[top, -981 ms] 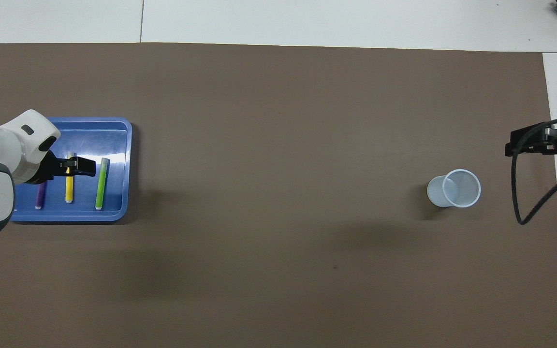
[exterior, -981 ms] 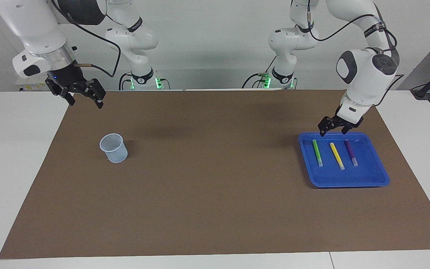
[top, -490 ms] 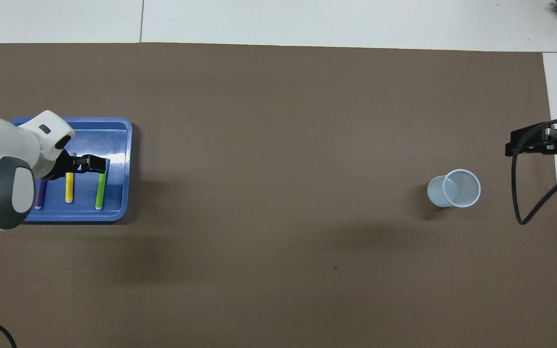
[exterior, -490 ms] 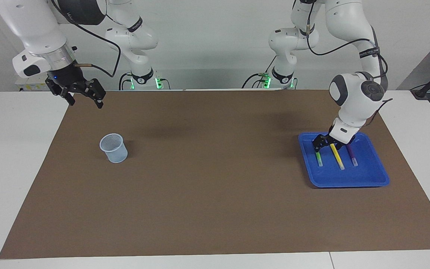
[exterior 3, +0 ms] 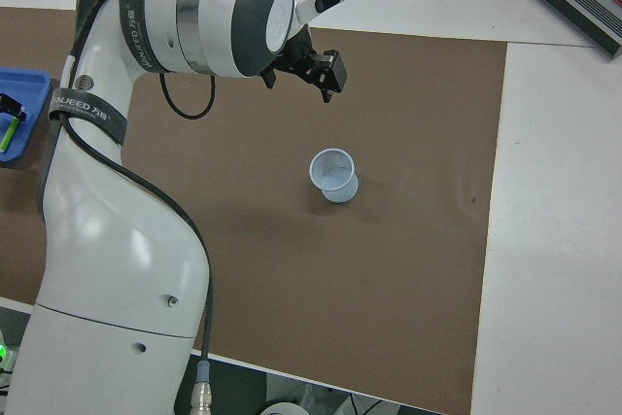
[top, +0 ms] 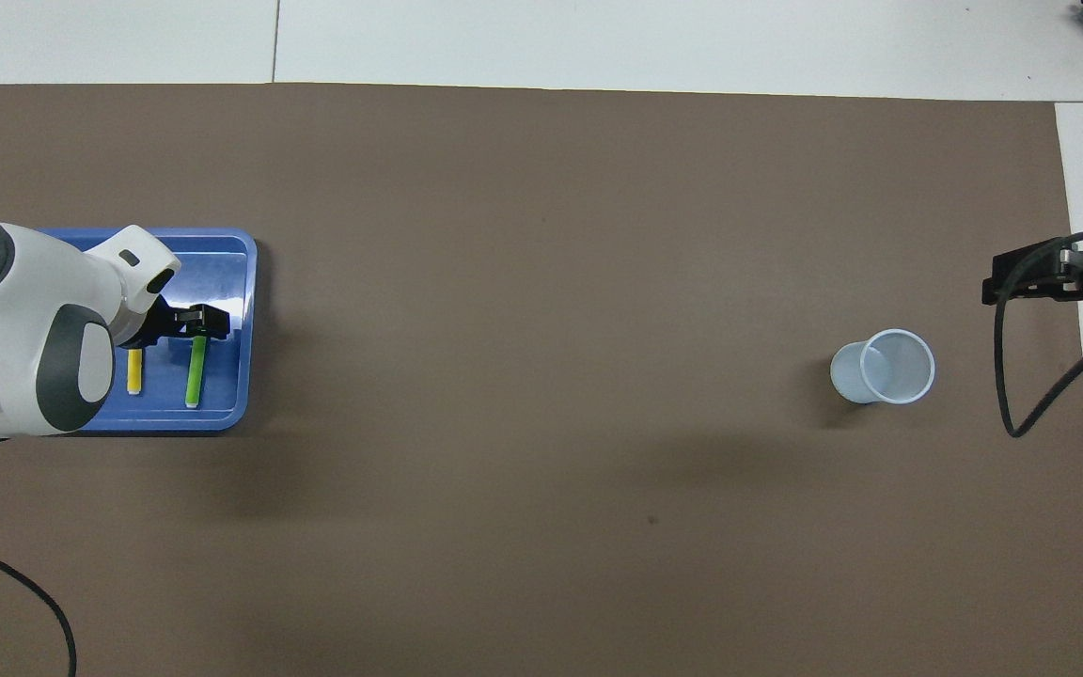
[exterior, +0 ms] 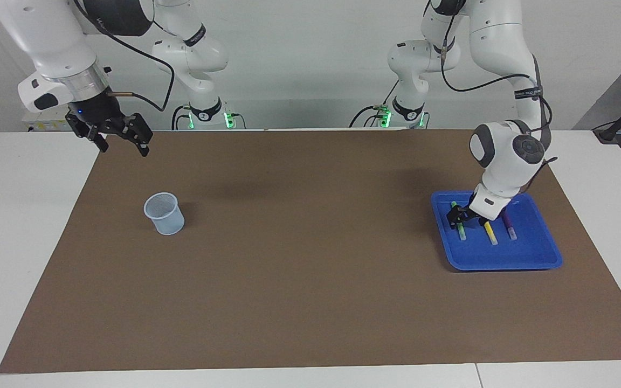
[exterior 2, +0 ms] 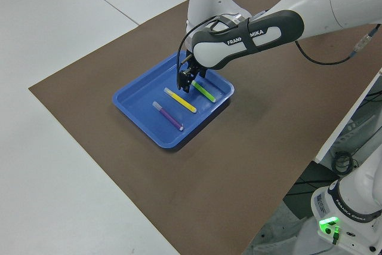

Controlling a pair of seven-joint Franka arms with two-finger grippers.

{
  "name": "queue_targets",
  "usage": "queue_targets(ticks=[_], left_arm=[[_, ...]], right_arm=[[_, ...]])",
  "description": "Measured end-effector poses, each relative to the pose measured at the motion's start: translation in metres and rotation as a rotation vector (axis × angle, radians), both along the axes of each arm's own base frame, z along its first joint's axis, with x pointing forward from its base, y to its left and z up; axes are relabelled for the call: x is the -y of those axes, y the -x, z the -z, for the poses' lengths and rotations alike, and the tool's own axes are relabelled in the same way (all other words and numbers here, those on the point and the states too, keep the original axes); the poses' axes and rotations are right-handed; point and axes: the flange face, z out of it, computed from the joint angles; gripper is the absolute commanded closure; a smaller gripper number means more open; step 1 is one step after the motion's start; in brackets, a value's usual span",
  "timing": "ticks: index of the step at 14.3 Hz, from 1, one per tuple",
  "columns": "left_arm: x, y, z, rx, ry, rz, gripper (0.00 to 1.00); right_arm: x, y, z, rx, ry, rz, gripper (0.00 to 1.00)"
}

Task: Transfer and insert pens with both arms
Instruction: 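Lower the left gripper onto the green pen in the tray and grasp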

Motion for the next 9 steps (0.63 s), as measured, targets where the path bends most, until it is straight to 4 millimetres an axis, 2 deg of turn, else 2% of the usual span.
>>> queue_targets(ticks=[6,8,9], left_arm=[[0.001,0.01,0.013,-0.035,0.0,0.001,0.1],[0.001,0.01,0.013,-0.037,0.0,0.002,0.2],[0.001,0.01,0.013,-0.037,0.0,0.002,0.28]], right_arm=[[0.0,0.0,0.0,0.0,0.0,0.0,0.0],[0.0,0.0,0.0,0.0,0.0,0.0,0.0],[0.0,0.0,0.0,0.0,0.0,0.0,0.0]])
